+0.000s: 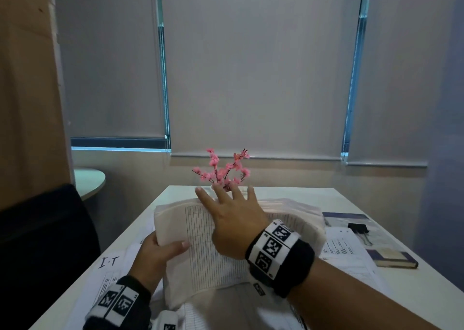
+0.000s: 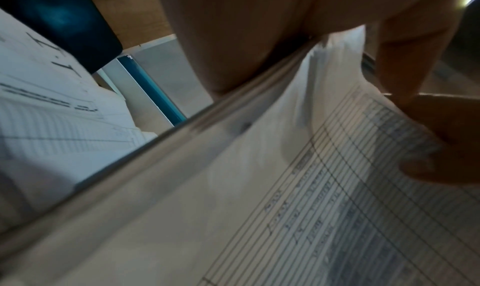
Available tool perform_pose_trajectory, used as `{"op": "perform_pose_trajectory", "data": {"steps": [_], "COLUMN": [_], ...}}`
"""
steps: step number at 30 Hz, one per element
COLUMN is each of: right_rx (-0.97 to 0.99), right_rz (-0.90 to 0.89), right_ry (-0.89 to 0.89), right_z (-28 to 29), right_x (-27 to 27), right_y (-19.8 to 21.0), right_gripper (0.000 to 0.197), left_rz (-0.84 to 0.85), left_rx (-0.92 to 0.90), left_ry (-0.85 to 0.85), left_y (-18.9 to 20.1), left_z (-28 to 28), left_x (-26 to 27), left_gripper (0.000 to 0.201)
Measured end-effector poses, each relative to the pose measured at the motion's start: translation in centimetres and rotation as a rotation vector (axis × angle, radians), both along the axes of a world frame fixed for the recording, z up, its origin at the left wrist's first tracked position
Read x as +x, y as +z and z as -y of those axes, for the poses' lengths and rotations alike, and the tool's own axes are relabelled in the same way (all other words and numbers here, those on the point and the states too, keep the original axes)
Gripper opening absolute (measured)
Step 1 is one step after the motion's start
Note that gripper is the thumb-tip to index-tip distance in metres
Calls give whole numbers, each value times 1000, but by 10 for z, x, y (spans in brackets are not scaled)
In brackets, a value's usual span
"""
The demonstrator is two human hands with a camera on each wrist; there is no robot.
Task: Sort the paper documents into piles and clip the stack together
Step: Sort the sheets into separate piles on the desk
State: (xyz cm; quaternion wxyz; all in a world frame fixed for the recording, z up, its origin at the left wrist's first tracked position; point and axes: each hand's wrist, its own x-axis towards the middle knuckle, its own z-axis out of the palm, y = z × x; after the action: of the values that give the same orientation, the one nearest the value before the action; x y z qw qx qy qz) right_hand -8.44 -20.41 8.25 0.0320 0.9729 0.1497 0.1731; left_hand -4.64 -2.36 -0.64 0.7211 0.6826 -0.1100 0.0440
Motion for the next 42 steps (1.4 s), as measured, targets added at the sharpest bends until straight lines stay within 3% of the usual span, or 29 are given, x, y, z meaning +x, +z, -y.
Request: {"op": "perform_pose_trajectory", "data": {"steps": [4,8,12,15,17,20,22,24,26,28,32,38,42], "right_rx": [-8,42,303,524,732,1274,1690,2060,2311,2359,2248,2231,2355], "right_rz": [37,91,408,354,314,208,-39,-308,-382,-368,-311,-137,-31], "right_ry": [89,10,-264,-423,-498,-514,-433,-199,5,90,-7,-172,-210], "right_z": [-9,3,47,81,97,106,102,93,89,91,115,169,203], "right_x": [4,8,11,6,4,3,1,-4,-8,-11,-13,-17,-17], "right_y": [-5,-6,-10,-25,-42,-71,-84,-88,-86,-81,-83,-114,-131], "right_gripper": [91,81,70,83,96,103,84,55,37,32,26,34,47], "left_rz": [25,51,36,-35,-90,-170,-211,-252,-275,-293,-318,-408,-418], "left_rx": [31,126,44,-79,-184,-353,-447,-518,-560,-578,-530,-206,97], "left_ry": [40,176,288,315,301,267,234,196,149,122,91,-135,-129], "left_y": [1,7,19,21,20,19,17,9,1,-4,-14,-18,-8], "left_z": [0,6,10,11,14,25,35,48,63,76,94,96,72], "left_x": [-3,1,3,10,13,11,6,1,-6,-15,-30,-37,-12], "left_gripper": [73,10,12,12,13,9,12,19,25,24,20,10,7]}}
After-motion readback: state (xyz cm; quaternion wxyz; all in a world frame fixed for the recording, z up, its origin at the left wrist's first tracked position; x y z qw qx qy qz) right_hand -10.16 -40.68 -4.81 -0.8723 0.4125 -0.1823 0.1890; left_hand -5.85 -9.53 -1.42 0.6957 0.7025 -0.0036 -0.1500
